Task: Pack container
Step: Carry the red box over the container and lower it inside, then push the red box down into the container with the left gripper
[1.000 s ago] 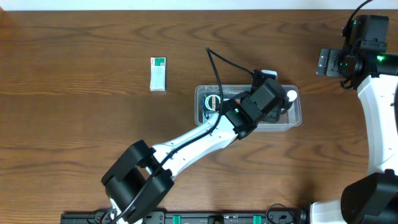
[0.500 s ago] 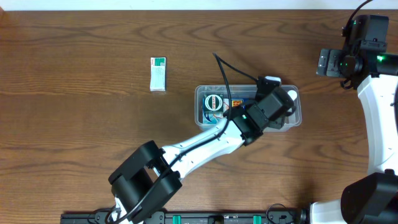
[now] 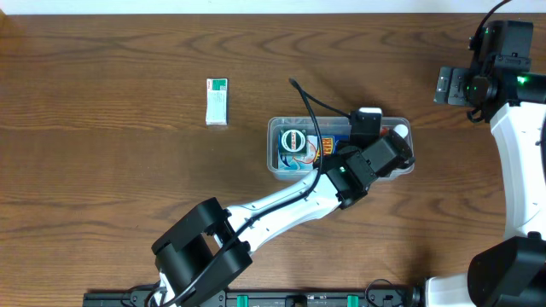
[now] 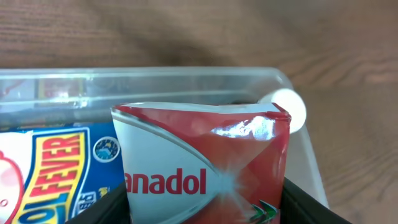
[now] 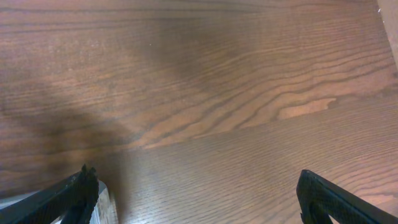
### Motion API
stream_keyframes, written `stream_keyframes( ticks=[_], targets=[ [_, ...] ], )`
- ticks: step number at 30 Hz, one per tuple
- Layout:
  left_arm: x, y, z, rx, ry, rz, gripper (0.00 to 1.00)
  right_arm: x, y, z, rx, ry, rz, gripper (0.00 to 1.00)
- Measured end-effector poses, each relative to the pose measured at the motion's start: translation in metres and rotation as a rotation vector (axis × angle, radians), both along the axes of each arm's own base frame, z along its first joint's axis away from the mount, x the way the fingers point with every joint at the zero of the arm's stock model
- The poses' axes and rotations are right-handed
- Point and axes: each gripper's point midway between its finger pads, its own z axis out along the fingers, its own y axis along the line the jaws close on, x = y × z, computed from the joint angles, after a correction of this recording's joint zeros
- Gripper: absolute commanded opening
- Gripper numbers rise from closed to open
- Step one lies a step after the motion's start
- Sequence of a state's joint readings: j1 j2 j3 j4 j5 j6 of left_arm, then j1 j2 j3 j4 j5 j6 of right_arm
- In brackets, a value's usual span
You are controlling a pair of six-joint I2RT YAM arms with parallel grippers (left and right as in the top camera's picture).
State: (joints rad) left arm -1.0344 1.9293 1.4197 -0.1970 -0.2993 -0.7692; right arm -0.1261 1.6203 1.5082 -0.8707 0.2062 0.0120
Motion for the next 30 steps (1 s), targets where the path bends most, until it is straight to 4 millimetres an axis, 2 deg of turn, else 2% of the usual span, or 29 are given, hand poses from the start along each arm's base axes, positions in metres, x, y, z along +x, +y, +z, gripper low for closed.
stream_keyframes(
  ticks=[6,30],
  targets=[
    [0.0036,-0.0037,0.0057,-0.038,-0.013,0.018,0.61,0.0000,0.0000,0.0000,0.000,0.000,0.000,0.99],
    [-0.0007,-0.0040,0.0017,-0.031,0.010,0.002,0.61,0.0000,0.0000,0.0000,0.000,0.000,0.000,0.99]
  ],
)
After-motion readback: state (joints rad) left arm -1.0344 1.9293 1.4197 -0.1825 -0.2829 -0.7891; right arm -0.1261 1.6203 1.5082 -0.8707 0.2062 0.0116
